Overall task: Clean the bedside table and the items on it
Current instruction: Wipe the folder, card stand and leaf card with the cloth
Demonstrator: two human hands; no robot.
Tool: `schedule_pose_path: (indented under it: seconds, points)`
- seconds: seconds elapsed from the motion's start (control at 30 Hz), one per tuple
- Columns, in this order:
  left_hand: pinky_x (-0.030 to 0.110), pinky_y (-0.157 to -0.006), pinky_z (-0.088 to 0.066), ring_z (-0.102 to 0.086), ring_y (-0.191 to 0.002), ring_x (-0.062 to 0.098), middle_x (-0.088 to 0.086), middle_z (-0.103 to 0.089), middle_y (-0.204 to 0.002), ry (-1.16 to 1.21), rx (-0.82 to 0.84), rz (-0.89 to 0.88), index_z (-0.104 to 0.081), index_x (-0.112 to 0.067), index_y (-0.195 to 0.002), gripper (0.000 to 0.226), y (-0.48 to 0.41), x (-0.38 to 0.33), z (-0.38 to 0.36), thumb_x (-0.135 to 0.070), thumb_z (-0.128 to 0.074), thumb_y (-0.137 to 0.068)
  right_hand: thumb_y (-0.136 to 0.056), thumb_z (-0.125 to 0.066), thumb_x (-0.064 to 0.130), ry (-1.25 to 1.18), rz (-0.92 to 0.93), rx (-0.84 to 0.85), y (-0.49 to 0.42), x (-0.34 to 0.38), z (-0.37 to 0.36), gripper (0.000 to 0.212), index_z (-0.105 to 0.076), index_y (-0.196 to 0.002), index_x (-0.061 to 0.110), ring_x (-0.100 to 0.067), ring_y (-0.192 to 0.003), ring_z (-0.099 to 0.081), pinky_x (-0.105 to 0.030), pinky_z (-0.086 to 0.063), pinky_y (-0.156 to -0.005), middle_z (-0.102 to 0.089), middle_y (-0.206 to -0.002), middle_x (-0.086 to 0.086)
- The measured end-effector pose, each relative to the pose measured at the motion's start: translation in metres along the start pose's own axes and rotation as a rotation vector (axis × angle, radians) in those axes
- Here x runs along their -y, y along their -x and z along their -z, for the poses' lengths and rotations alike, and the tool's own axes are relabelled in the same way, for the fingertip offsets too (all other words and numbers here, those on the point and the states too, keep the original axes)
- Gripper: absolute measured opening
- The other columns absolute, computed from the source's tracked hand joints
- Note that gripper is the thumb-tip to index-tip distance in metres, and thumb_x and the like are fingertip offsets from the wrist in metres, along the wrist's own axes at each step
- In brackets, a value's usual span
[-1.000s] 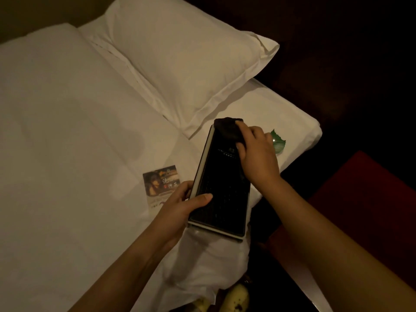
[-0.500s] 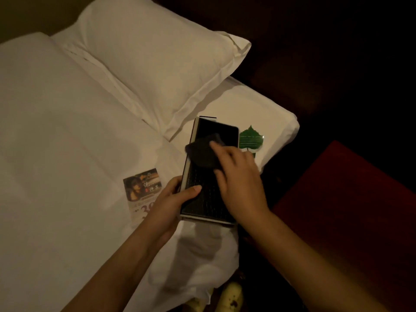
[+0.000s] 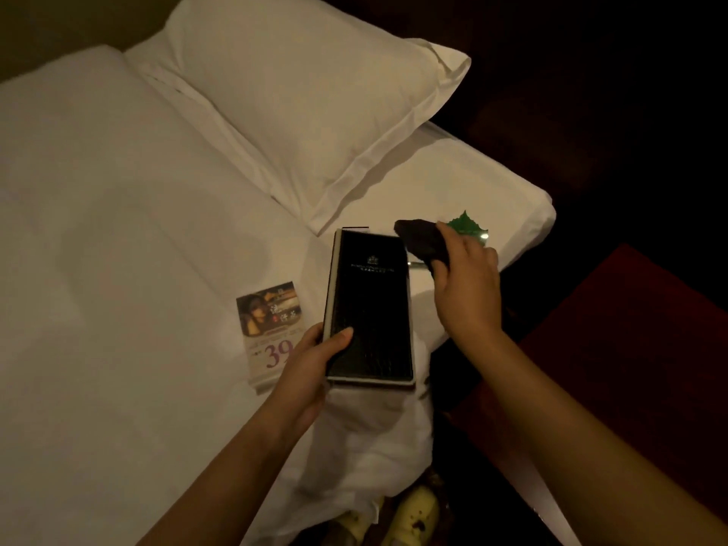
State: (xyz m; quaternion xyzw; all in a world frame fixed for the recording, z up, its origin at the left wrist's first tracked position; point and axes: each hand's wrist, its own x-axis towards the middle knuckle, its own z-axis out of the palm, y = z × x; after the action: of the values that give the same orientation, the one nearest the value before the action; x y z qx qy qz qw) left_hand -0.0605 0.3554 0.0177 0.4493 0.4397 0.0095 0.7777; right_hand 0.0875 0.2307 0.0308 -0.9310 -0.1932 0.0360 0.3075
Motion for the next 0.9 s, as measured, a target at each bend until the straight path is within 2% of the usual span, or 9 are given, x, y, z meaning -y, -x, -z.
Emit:
schedule_pose_path:
  seconds: [0.27, 0.37, 0.47, 0.53, 0.6, 0.63, 0.7, 0.77, 0.9]
  points:
    - [0.045, -0.1, -0.047, -0.063, -0.109, 0.027, 0.014, -0.065, -0.12, -0.068, -0.074, 0.045, -0.051, -0.006, -0.129, 0.044, -0.085, 0.01, 0.01, -0.019, -0.06, -0.088, -0.095, -0.046, 0.014, -0.101, 0.025, 0.062, 0.016, -0.002, -0.013, 0.049, -0.034, -0.142, 0.022, -0.027, -0.118, -0.041, -0.036, -0.035, -0.101, -0.049, -0.134, -0.008]
    - [0.039, -0.097, -0.049, -0.062, -0.107, 0.025, 0.017, -0.062, -0.124, -0.171, -0.133, 0.004, -0.051, -0.004, -0.129, 0.042, -0.095, 0.009, 0.009, -0.019, -0.057, -0.09, -0.095, -0.045, 0.014, -0.117, 0.033, 0.085, 0.017, -0.001, -0.016, 0.049, -0.034, -0.142, 0.022, -0.025, -0.119, -0.04, -0.032, -0.033, -0.101, -0.049, -0.134, -0.007]
    - [0.033, -0.101, -0.044, -0.058, -0.114, 0.026, 0.016, -0.058, -0.128, -0.483, -0.33, -0.174, -0.05, -0.007, -0.131, 0.044, -0.088, 0.005, 0.018, -0.017, -0.057, -0.09, -0.095, -0.045, 0.013, -0.137, 0.03, 0.099, 0.019, 0.0, -0.021, 0.048, -0.035, -0.141, 0.021, -0.026, -0.12, -0.04, -0.029, -0.031, -0.1, -0.05, -0.134, -0.007]
    - [0.025, -0.092, -0.042, -0.057, -0.113, 0.025, 0.014, -0.06, -0.124, -0.64, -0.448, -0.313, -0.052, -0.007, -0.129, 0.042, -0.077, 0.001, 0.031, -0.011, -0.059, -0.088, -0.095, -0.045, 0.013, -0.134, 0.033, 0.113, 0.021, 0.002, -0.024, 0.047, -0.036, -0.141, 0.02, -0.027, -0.118, -0.041, -0.027, -0.03, -0.097, -0.051, -0.133, -0.008]
    - [0.029, -0.084, -0.044, -0.059, -0.108, 0.029, 0.017, -0.062, -0.116, -0.793, -0.588, -0.356, -0.056, -0.006, -0.121, 0.036, -0.068, -0.002, 0.049, -0.008, -0.058, -0.085, -0.094, -0.046, 0.013, -0.132, 0.044, 0.128, 0.021, 0.004, -0.028, 0.047, -0.037, -0.14, 0.019, -0.027, -0.118, -0.042, -0.024, -0.028, -0.095, -0.051, -0.133, -0.009]
    - [0.033, -0.084, -0.045, -0.057, -0.109, 0.033, 0.019, -0.061, -0.115, -0.866, -0.649, -0.311, -0.056, -0.005, -0.118, 0.035, -0.066, -0.002, 0.059, -0.009, -0.059, -0.084, -0.094, -0.046, 0.013, -0.133, 0.047, 0.135, 0.021, 0.005, -0.029, 0.047, -0.037, -0.14, 0.018, -0.028, -0.118, -0.042, -0.023, -0.028, -0.095, -0.051, -0.132, -0.01]
    - [0.04, -0.093, -0.043, -0.049, -0.116, 0.037, 0.022, -0.053, -0.122, -0.948, -0.729, -0.087, -0.05, -0.003, -0.12, 0.045, -0.065, 0.0, 0.08, -0.018, -0.064, -0.08, -0.094, -0.046, 0.012, -0.135, 0.054, 0.148, 0.02, 0.01, -0.031, 0.047, -0.037, -0.14, 0.018, -0.028, -0.117, -0.043, -0.026, -0.03, -0.097, -0.052, -0.131, -0.011]
    - [0.042, -0.096, -0.043, -0.049, -0.117, 0.037, 0.022, -0.052, -0.124, -0.9, -0.706, 0.116, -0.049, 0.0, -0.121, 0.055, -0.063, 0.001, 0.094, -0.026, -0.069, -0.076, -0.094, -0.046, 0.011, -0.141, 0.066, 0.164, 0.02, 0.017, -0.03, 0.047, -0.037, -0.14, 0.018, -0.028, -0.117, -0.042, -0.025, -0.029, -0.096, -0.052, -0.131, -0.011]
    - [0.037, -0.086, -0.051, -0.063, -0.102, 0.036, 0.021, -0.066, -0.111, -0.693, -0.532, 0.118, -0.063, 0.006, -0.106, 0.029, -0.055, -0.009, 0.098, -0.013, -0.06, -0.084, -0.095, -0.046, 0.013, -0.132, 0.104, 0.189, 0.021, 0.035, -0.023, 0.048, -0.035, -0.141, 0.018, -0.027, -0.119, -0.041, -0.027, -0.03, -0.098, -0.051, -0.131, -0.01]
